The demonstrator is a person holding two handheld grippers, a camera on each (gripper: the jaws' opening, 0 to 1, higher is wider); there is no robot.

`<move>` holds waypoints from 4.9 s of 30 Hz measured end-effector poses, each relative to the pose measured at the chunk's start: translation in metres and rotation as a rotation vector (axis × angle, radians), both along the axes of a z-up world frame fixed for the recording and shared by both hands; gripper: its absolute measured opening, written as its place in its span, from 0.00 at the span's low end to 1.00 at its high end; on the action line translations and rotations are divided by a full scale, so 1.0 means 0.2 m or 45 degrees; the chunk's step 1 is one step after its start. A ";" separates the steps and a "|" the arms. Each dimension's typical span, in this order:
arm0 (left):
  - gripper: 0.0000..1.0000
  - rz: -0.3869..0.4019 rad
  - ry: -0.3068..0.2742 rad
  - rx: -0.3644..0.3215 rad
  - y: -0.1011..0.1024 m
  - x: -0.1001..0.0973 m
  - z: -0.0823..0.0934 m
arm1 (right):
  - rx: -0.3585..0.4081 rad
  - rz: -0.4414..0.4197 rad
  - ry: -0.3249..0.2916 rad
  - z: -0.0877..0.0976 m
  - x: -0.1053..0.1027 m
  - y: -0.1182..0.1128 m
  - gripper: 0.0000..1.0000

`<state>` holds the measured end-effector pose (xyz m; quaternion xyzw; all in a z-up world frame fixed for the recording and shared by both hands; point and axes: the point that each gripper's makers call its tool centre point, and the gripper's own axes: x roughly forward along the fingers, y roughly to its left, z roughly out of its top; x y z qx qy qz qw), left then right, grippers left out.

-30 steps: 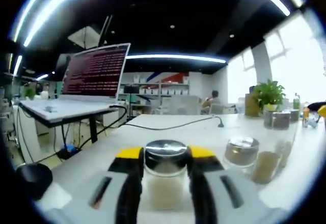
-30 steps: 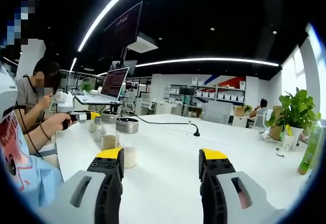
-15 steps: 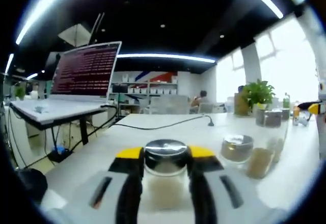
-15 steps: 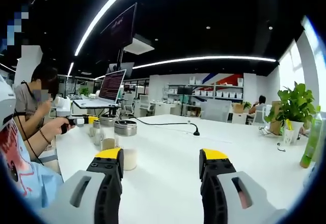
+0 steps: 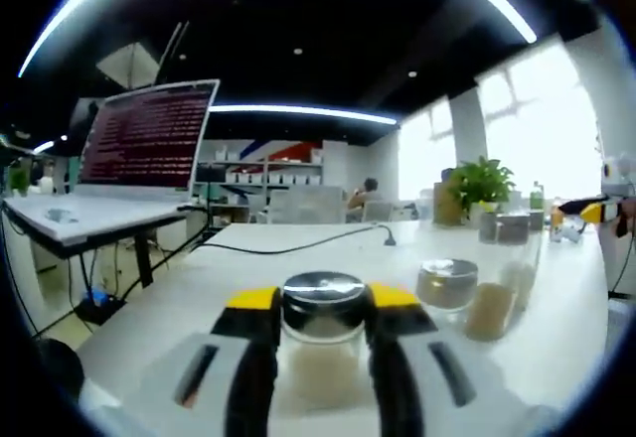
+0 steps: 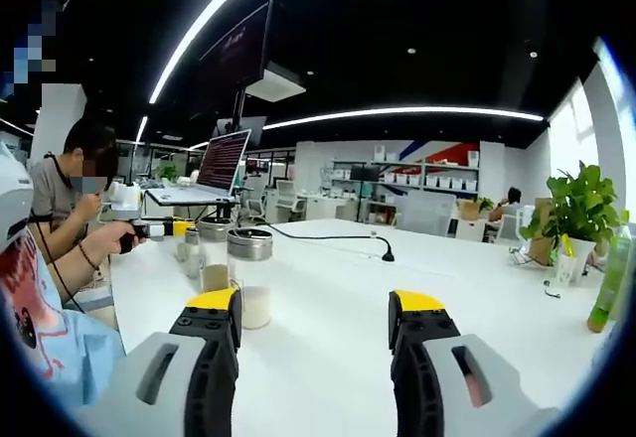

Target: Rotate the seasoning bottle until the label or dispensing opening points toward the visible target arrow and the bottle remains upright within the marked orientation range

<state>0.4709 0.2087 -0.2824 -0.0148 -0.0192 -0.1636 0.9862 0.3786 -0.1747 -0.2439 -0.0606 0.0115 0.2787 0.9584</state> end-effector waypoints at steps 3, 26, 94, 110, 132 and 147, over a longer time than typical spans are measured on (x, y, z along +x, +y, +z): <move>0.34 -0.041 0.002 0.003 0.00 0.00 0.00 | 0.008 -0.013 -0.021 0.02 0.00 -0.01 0.60; 0.34 -0.387 -0.003 0.010 -0.07 0.01 0.00 | 0.026 -0.054 -0.010 0.04 0.02 -0.06 0.61; 0.62 -0.245 0.082 0.082 0.00 -0.12 -0.03 | 0.006 -0.042 -0.058 0.07 0.00 -0.05 0.63; 0.64 0.228 0.020 0.093 0.02 -0.15 0.09 | 0.061 -0.010 -0.037 0.07 0.00 -0.06 0.67; 0.57 0.435 -0.045 -0.019 0.00 -0.05 0.07 | 0.007 -0.045 -0.047 0.07 0.03 -0.11 0.66; 0.37 0.417 -0.050 -0.044 -0.03 0.03 0.09 | -0.004 -0.067 -0.058 0.08 0.03 -0.14 0.65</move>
